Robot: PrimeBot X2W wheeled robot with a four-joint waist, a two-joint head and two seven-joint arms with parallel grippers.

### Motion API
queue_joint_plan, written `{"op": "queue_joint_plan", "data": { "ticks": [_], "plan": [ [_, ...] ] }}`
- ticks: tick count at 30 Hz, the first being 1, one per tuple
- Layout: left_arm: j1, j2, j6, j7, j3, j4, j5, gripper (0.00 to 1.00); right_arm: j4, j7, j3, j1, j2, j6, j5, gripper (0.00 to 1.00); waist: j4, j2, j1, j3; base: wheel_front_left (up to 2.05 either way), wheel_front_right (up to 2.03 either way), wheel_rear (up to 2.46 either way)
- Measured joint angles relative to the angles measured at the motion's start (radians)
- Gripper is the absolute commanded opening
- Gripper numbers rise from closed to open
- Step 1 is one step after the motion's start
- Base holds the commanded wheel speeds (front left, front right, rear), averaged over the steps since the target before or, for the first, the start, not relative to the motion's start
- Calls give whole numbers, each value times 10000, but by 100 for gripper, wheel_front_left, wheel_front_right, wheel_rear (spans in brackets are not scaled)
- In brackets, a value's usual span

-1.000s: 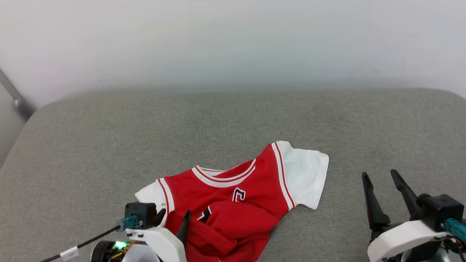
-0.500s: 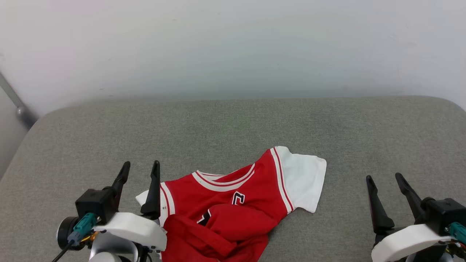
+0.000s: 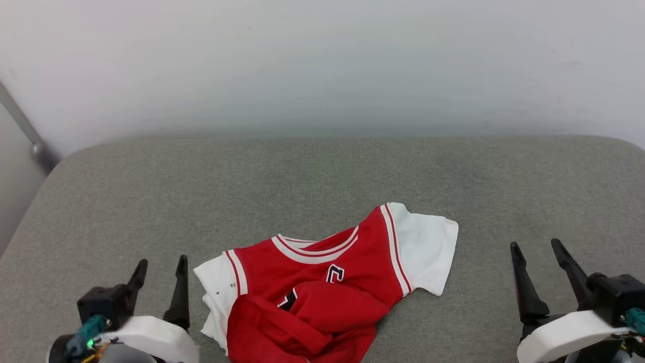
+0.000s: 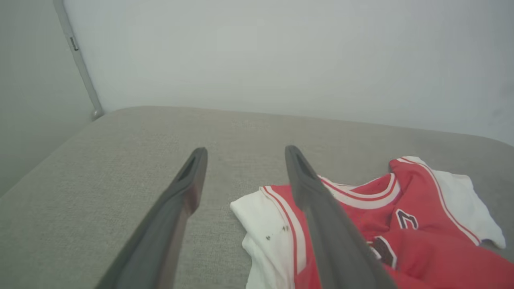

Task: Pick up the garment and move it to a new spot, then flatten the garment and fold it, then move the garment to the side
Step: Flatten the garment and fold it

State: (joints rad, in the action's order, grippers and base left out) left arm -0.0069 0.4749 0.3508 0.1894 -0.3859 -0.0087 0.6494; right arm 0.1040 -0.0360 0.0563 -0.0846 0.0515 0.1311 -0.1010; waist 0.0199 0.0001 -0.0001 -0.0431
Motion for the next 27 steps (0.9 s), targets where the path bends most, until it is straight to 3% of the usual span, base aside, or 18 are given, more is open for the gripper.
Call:
{"op": "queue_joint_plan", "data": {
  "ticks": [4,10,17,19,20,21,22,23,27],
  "plan": [
    [-477,585,-671,-1185,-58,635,500,100,59,-36,-73,15,0,0,0,100,28,0,0,200,0,0,0],
    [-1535,1120,-2000,-4069,-951,1634,1331,100,107,-71,-102,88,0,0,0,100,11,0,0,687,0,0,0],
    [-2290,1081,-2911,-6380,-1941,3068,1825,100,-190,182,-228,551,2,0,-65,100,-323,0,0,1426,0,0,0],
    [-2495,1045,-2987,-6775,-2063,3304,1868,100,-253,203,-244,651,2,0,-67,100,-391,0,0,1519,0,0,0],
    [-2612,1024,-3039,-7003,-2134,3396,1921,89,-278,242,-257,664,2,0,-67,100,-424,0,0,1551,0,0,0],
    [-2684,1007,-3068,-7129,-2157,3475,1969,45,-324,263,-272,682,0,0,-67,100,-458,0,0,1575,0,0,0],
    [-2709,968,-3068,-7143,-2157,3538,1990,18,-357,265,-274,696,0,0,-67,100,-489,0,0,1592,0,0,0],
    [-2737,930,-3068,-7135,-2159,3605,1985,0,-374,270,-257,716,2,0,-67,100,-513,0,0,1603,0,0,0],
    [-2847,828,-3060,-6788,-2194,3693,1824,0,-424,297,-161,765,2,0,-67,100,-494,0,1,1584,0,0,0]
  ]
}}
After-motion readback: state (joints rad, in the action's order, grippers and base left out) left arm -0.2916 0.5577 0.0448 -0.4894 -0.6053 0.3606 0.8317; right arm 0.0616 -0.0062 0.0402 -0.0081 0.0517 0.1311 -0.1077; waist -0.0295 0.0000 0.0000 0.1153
